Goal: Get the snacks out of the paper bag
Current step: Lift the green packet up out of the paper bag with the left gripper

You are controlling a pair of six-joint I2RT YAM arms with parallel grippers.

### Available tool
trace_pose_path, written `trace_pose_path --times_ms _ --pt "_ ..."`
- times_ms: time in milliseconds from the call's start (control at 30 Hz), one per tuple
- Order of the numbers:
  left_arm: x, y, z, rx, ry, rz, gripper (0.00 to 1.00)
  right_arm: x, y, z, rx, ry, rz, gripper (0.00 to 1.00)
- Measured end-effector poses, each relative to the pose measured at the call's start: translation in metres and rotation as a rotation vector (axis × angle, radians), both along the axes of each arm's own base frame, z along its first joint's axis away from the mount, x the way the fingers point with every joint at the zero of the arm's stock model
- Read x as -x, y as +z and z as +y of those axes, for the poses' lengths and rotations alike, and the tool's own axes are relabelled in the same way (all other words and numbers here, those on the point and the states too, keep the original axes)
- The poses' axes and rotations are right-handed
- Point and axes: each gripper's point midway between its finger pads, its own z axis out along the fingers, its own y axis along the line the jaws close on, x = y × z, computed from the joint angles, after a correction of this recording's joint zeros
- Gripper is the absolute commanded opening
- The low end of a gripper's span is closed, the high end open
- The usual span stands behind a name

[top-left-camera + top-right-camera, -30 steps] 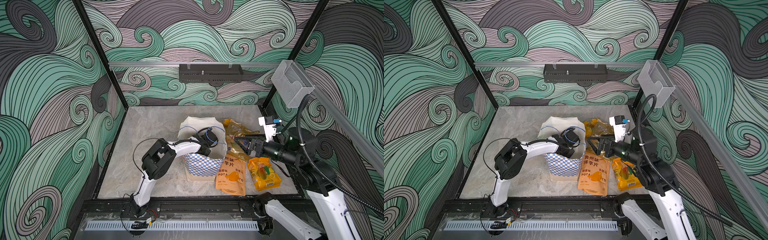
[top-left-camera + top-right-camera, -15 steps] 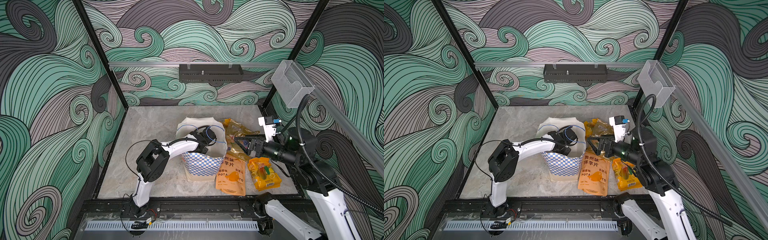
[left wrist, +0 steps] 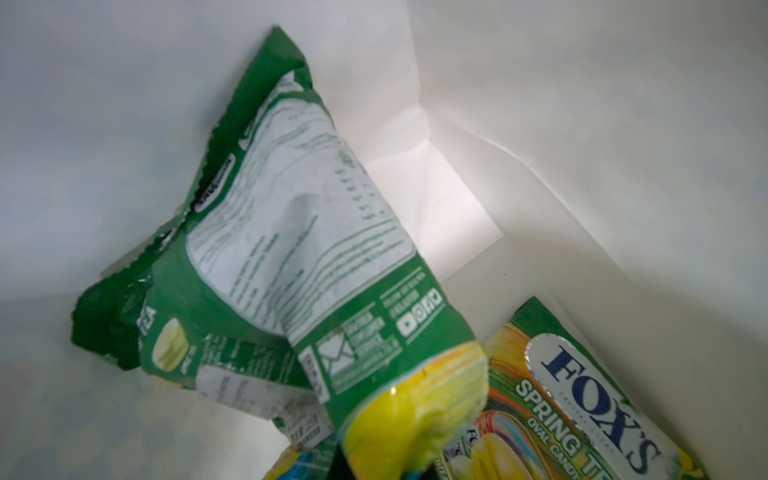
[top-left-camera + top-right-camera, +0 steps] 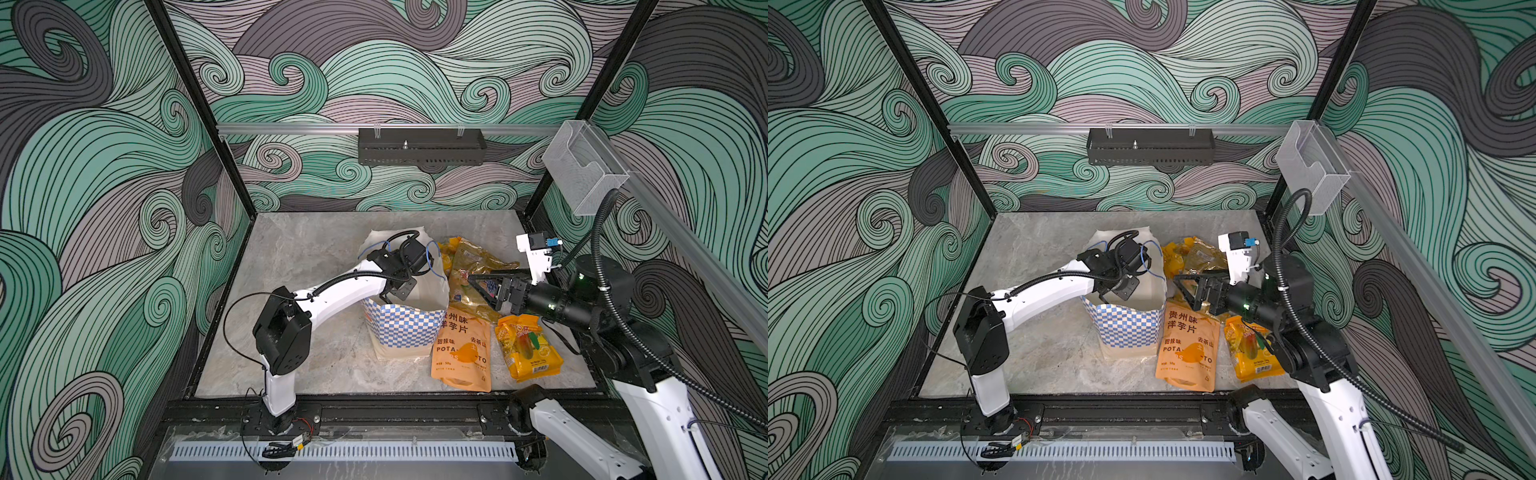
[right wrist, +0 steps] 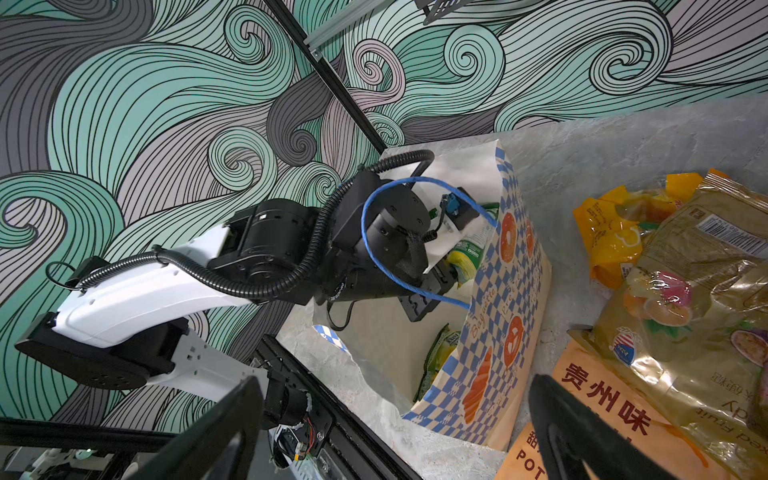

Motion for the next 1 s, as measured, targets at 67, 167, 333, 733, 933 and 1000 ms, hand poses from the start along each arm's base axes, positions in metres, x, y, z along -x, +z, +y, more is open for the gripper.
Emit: trace_pose_path --times_ms 67,167,333,733,933,1000 --pt "-0.003 0.014 0.001 0.010 0.001 -0.026 0.00 0.000 0.000 0.000 0.000 0.000 0.000 0.99" --pt "-0.006 0.033 0.002 0.033 0.003 -0.062 0.00 0.000 0.000 0.000 0.000 0.000 0.000 1.00" --pt "-0.005 0.061 0.006 0.081 -0.002 -0.113 0.00 0.000 0.000 0.000 0.000 0.000 0.000 1.00" --pt "-0.003 0.114 0.011 0.185 -0.004 -0.213 0.00 0.000 0.000 0.000 0.000 0.000 0.000 1.00" --pt "0.005 0.149 0.012 0.279 -0.025 -0.257 0.00 0.000 0.000 0.000 0.000 0.000 0.002 1.00" --pt "0.009 0.169 0.013 0.328 -0.036 -0.283 0.00 0.000 0.000 0.000 -0.001 0.000 0.002 1.00"
